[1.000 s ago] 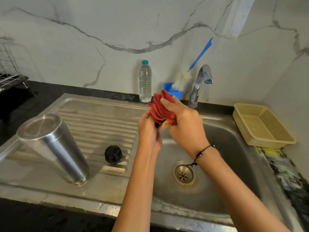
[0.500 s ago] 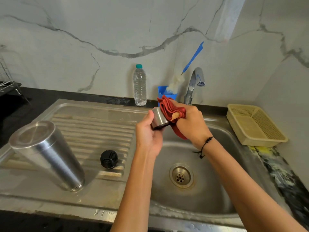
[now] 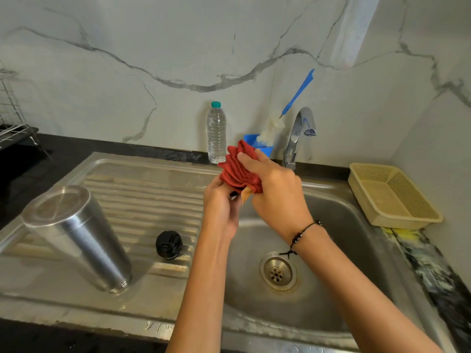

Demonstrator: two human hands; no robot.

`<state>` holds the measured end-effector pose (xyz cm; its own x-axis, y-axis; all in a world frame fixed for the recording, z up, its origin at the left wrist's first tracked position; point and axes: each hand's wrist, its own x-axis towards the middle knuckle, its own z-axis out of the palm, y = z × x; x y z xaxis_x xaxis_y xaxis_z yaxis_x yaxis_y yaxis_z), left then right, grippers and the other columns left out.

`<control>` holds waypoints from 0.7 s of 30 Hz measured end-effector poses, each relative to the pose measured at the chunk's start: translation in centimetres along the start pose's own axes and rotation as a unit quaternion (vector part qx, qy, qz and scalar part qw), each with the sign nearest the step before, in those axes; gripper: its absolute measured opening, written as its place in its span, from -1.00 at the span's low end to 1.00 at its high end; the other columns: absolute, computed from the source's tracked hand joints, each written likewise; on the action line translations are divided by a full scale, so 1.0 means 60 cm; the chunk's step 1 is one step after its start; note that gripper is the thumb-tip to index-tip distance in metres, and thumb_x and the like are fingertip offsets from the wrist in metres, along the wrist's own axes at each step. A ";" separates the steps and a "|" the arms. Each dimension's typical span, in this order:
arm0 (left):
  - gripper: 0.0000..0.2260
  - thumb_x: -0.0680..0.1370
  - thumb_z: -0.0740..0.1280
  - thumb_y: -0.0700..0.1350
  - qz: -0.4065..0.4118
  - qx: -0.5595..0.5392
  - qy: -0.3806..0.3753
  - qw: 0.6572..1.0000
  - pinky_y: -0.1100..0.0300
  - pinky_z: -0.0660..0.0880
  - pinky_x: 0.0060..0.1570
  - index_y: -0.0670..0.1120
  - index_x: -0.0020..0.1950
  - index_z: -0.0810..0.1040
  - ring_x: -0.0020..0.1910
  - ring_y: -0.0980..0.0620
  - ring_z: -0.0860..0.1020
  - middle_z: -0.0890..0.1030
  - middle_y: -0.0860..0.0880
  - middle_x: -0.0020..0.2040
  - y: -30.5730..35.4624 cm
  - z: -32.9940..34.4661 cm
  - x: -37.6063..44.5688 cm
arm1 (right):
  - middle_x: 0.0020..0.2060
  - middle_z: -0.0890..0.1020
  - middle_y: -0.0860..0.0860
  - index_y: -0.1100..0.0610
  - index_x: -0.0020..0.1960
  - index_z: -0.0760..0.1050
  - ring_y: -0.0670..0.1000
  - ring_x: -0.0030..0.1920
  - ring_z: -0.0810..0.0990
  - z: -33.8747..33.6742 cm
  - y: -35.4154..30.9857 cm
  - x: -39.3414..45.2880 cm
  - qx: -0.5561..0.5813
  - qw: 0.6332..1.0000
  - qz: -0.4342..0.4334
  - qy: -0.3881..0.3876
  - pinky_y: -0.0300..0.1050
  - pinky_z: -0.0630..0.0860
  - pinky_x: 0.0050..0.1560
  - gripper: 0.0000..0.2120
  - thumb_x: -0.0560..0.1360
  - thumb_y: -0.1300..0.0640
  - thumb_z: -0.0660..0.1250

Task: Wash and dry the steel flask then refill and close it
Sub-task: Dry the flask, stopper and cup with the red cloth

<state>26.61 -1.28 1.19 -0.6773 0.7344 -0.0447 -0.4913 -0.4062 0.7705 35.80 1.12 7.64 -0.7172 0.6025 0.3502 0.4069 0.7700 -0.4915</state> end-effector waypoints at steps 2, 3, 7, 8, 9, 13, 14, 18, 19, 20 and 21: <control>-0.78 0.50 0.16 -0.42 0.004 -0.008 -0.003 1.000 0.27 0.54 -0.18 -0.22 -0.05 0.56 -0.19 0.02 0.56 0.61 -0.11 -0.22 0.000 0.001 -0.002 | 0.41 0.36 0.04 0.01 0.40 0.35 0.15 0.30 0.42 0.000 0.004 0.001 -0.013 1.000 -0.002 -0.001 0.07 0.44 0.15 -0.43 0.42 0.30 0.26; -0.78 0.51 0.16 -0.41 0.004 -0.009 -0.008 1.000 0.28 0.54 -0.19 -0.21 -0.07 0.57 -0.21 0.04 0.57 0.62 -0.09 -0.25 -0.002 0.002 -0.002 | 0.39 0.38 0.03 -0.01 0.40 0.35 0.16 0.26 0.45 -0.002 0.008 0.003 -0.011 1.000 0.007 0.003 0.02 0.44 0.15 -0.43 0.42 0.30 0.25; -0.79 0.61 0.14 -0.28 -0.004 -0.028 -0.033 0.999 0.27 0.55 -0.17 -0.17 -0.05 0.57 -0.19 0.07 0.59 0.65 -0.03 -0.24 -0.011 0.008 -0.002 | 0.12 0.62 0.09 -0.07 0.37 0.37 0.16 0.11 0.53 -0.009 0.033 0.014 0.048 0.995 0.087 0.003 -0.09 0.43 0.13 -0.44 0.43 0.31 0.18; -0.79 0.61 0.14 -0.25 -0.012 -0.037 -0.034 0.999 0.25 0.54 -0.14 -0.16 -0.04 0.57 -0.17 0.06 0.59 0.66 -0.03 -0.22 -0.014 0.008 -0.001 | 0.08 0.64 0.10 -0.06 0.37 0.38 0.15 0.12 0.54 -0.006 0.042 0.016 0.060 0.994 0.096 0.005 -0.08 0.43 0.16 -0.45 0.44 0.31 0.18; -0.80 0.61 0.15 -0.24 -0.023 -0.048 -0.034 0.998 0.21 0.52 -0.10 -0.17 -0.02 0.57 -0.15 0.03 0.58 0.65 -0.05 -0.19 -0.017 0.008 0.000 | 0.06 0.65 0.09 -0.07 0.35 0.40 0.12 0.14 0.54 -0.002 0.052 0.018 0.074 0.992 0.105 0.010 -0.13 0.43 0.18 -0.48 0.45 0.30 0.19; -0.83 0.53 0.24 -0.17 -0.080 -0.068 -0.054 0.993 0.00 0.42 0.18 -0.19 0.04 0.55 0.00 -0.08 0.53 0.62 -0.12 -0.08 -0.024 0.009 -0.001 | 0.04 0.66 -0.02 -0.07 0.28 0.47 -0.01 0.15 0.54 0.002 0.085 0.020 0.144 0.977 0.157 0.010 -0.35 0.37 0.05 -0.58 0.49 0.28 0.27; -0.80 0.48 0.27 -0.12 -0.095 -0.062 -0.063 0.992 -0.02 0.38 0.24 -0.17 0.05 0.55 0.05 -0.09 0.52 0.61 -0.12 -0.05 -0.027 0.009 -0.001 | 0.04 0.66 -0.03 -0.05 0.27 0.49 -0.03 0.14 0.55 0.001 0.090 0.021 0.162 0.973 0.166 0.010 -0.34 0.38 0.04 -0.60 0.50 0.28 0.27; -0.73 0.42 0.35 -0.03 -0.119 0.043 -0.072 0.989 0.03 0.33 0.22 -0.02 0.09 0.50 0.26 -0.06 0.47 0.58 -0.01 0.07 -0.034 0.010 0.001 | -0.02 0.65 -0.08 0.04 0.21 0.55 -0.16 0.02 0.55 -0.002 0.091 0.025 0.233 0.954 0.185 0.044 -0.48 0.42 -0.08 -0.56 0.44 0.40 0.20; -0.74 0.42 0.36 -0.05 -0.117 0.044 -0.057 0.991 0.04 0.34 0.20 -0.02 0.10 0.50 0.27 -0.06 0.47 0.59 -0.02 0.08 -0.033 0.008 0.003 | 0.00 0.65 -0.07 0.04 0.22 0.55 -0.16 0.02 0.55 -0.002 0.088 0.026 0.243 0.950 0.187 0.052 -0.46 0.43 -0.03 -0.51 0.41 0.44 0.17; -0.75 0.44 0.35 -0.08 -0.112 0.035 -0.041 0.992 0.07 0.35 0.16 -0.06 0.11 0.49 0.24 -0.08 0.48 0.59 -0.04 0.06 -0.032 0.006 0.005 | 0.03 0.65 -0.04 0.05 0.23 0.54 -0.15 0.05 0.54 -0.001 0.085 0.026 0.253 0.947 0.189 0.063 -0.39 0.44 0.06 -0.48 0.40 0.45 0.14; -0.76 0.48 0.33 -0.12 -0.105 0.025 -0.027 0.994 0.09 0.36 0.11 -0.10 0.13 0.48 0.20 -0.09 0.49 0.59 -0.06 0.04 -0.030 0.003 0.007 | 0.06 0.64 -0.02 0.05 0.24 0.52 -0.13 0.08 0.54 -0.002 0.081 0.027 0.258 0.945 0.188 0.077 -0.32 0.43 0.14 -0.48 0.41 0.46 0.14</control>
<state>27.32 -0.13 -0.08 -0.5316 0.8288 -0.1747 -0.5905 -0.2149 0.7779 36.68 5.87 5.88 -0.4701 0.8669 0.1660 0.2581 0.3148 -0.9134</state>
